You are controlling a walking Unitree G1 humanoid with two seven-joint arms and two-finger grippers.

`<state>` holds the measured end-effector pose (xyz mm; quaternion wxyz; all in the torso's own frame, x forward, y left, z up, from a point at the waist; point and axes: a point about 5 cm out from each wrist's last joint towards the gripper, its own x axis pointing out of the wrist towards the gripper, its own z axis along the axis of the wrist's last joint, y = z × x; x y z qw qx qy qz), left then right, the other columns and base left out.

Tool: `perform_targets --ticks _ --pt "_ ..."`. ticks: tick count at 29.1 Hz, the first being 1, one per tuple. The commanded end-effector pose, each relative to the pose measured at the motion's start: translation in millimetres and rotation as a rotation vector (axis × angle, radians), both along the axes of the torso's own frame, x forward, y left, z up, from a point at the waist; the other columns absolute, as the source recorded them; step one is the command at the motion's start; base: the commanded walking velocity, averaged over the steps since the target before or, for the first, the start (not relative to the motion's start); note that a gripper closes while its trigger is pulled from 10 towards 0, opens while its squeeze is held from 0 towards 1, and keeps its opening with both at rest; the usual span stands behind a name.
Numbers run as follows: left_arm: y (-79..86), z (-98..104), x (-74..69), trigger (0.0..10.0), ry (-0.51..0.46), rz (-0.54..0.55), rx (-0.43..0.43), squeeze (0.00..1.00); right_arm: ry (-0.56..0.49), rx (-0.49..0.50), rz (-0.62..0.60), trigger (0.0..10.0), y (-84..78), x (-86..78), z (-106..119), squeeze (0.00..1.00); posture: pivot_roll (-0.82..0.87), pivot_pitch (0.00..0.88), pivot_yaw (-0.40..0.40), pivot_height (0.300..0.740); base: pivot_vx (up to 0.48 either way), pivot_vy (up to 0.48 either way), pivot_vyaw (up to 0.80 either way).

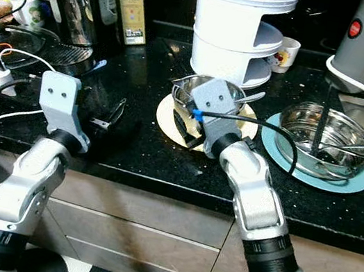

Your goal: Kitchen organization

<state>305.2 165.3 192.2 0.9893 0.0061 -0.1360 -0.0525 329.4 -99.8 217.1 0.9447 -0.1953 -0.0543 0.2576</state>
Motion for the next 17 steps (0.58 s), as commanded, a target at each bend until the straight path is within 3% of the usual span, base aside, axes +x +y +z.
perform_targets --ticks 1,2,3,4,9,10,12,14,16,17 --pt "1.7 -4.7 -1.2 10.0 0.013 0.011 0.004 0.00 0.022 -0.016 -0.016 7.8 -0.3 -0.1 -5.3 0.00 0.01 0.000 0.011 0.740 0.000 0.000 0.00" --pt "1.5 -4.7 -0.9 10.0 0.012 0.010 0.004 0.00 0.030 -0.021 -0.021 7.8 -0.7 0.2 -6.8 0.00 0.01 0.000 0.011 0.740 0.000 0.000 0.00" --pt "1.5 -4.5 -0.6 10.0 0.012 0.009 0.005 0.00 0.039 -0.029 -0.029 2.5 -1.7 0.5 -8.6 0.00 0.01 0.000 0.014 0.740 0.000 0.000 0.00" --pt "1.5 -4.3 -0.2 10.0 0.011 0.008 0.006 0.00 0.052 -0.041 -0.039 1.5 -3.1 0.9 -11.2 0.00 0.01 0.000 0.014 0.740 0.000 0.000 0.00" --pt "1.2 -4.5 0.2 10.0 0.011 0.007 0.008 0.00 0.064 -0.050 -0.055 1.3 -4.6 1.8 -13.1 0.00 0.00 0.000 0.013 0.740 0.000 0.000 0.00" --pt "0.7 -4.4 0.4 10.0 0.010 0.006 0.009 0.00 0.073 -0.050 -0.065 0.7 -5.7 2.4 -13.6 0.00 0.00 0.000 0.015 0.740 0.000 0.000 0.00" --pt "-0.6 -3.5 1.2 10.0 0.009 0.002 0.009 0.00 0.089 -0.042 -0.082 1.3 -7.2 4.4 -11.7 0.00 0.01 0.000 0.015 0.740 0.000 0.000 0.00" --pt "-0.7 -3.4 1.3 10.0 0.009 0.002 0.009 0.00 0.090 -0.041 -0.084 1.3 -7.2 4.6 -11.1 0.00 0.01 0.000 0.015 0.740 0.000 0.000 0.00" --pt "-0.9 -3.1 1.4 10.0 0.007 0.001 0.010 0.00 0.091 -0.039 -0.090 0.8 -7.1 6.1 -8.7 0.00 0.01 0.000 0.010 0.740 0.000 0.000 0.00" --pt "-0.7 -3.0 1.5 10.0 0.006 0.003 0.010 0.00 0.089 -0.036 -0.090 0.0 -6.8 6.7 -7.0 0.00 0.01 0.000 0.012 0.740 0.000 0.000 0.00"
